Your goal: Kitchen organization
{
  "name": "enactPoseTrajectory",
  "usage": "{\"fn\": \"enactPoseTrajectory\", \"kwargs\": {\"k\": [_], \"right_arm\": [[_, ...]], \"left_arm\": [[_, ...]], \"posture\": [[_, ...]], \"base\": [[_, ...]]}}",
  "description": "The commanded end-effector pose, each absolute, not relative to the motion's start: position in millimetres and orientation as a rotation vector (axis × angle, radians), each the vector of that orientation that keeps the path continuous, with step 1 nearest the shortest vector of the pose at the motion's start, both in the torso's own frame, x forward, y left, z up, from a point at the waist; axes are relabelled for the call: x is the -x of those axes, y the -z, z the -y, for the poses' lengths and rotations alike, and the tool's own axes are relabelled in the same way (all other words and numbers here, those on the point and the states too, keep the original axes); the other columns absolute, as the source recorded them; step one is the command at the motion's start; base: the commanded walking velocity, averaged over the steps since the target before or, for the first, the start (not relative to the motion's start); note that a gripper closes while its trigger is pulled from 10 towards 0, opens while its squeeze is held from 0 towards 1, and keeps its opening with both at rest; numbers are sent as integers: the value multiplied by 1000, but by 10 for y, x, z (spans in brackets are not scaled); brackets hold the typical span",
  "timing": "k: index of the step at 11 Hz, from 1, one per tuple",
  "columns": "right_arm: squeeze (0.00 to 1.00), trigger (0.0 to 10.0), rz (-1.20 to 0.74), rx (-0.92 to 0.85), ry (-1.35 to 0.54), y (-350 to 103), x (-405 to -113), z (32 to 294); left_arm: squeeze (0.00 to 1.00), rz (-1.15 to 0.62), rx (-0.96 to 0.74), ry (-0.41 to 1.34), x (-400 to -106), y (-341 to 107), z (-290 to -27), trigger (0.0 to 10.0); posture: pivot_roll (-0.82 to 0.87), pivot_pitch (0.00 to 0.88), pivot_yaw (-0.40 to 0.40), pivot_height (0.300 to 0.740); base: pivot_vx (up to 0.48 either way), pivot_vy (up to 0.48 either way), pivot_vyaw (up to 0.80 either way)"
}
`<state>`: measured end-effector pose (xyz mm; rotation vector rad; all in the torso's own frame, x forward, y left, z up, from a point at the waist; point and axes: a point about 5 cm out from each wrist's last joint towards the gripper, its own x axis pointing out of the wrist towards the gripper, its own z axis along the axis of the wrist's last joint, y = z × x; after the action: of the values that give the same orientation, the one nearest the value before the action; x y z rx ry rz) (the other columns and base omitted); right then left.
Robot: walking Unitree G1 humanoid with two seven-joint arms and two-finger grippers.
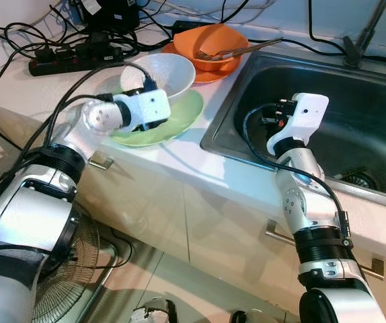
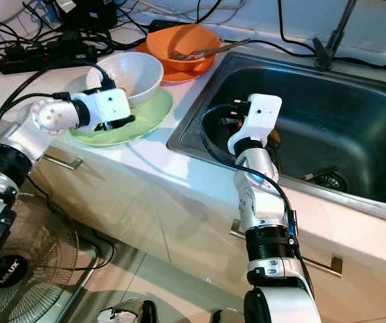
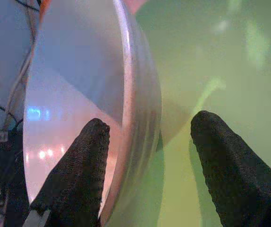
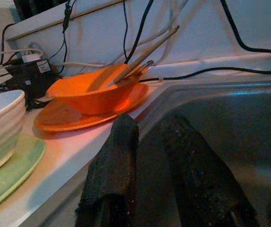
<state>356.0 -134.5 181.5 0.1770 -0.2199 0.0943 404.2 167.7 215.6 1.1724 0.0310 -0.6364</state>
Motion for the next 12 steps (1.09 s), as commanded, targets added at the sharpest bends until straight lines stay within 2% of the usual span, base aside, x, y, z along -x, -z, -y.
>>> {"fn": "enactPoseTrajectory", "kwargs": {"k": [1, 2, 12], "right_arm": [[0, 10000, 233, -178, -86, -1830, -3537, 1362], [0, 10000, 232, -178, -83, -1829, -3535, 1365], [0, 10000, 225, -180, -82, -1824, -3554, 1359]], "left_arm": [[0, -40, -1197, 622, -4059, -2174, -1674, 10000], [0, -27, -1203, 602, -4066, -2173, -1665, 0], [0, 47, -1194, 620, -4033, -2142, -1589, 0]], "posture": [[52, 65, 76, 740], [51, 72, 76, 740], [72, 89, 69, 740]], "base": [[0, 0, 0], [0, 0, 0], [0, 0, 0]]}}
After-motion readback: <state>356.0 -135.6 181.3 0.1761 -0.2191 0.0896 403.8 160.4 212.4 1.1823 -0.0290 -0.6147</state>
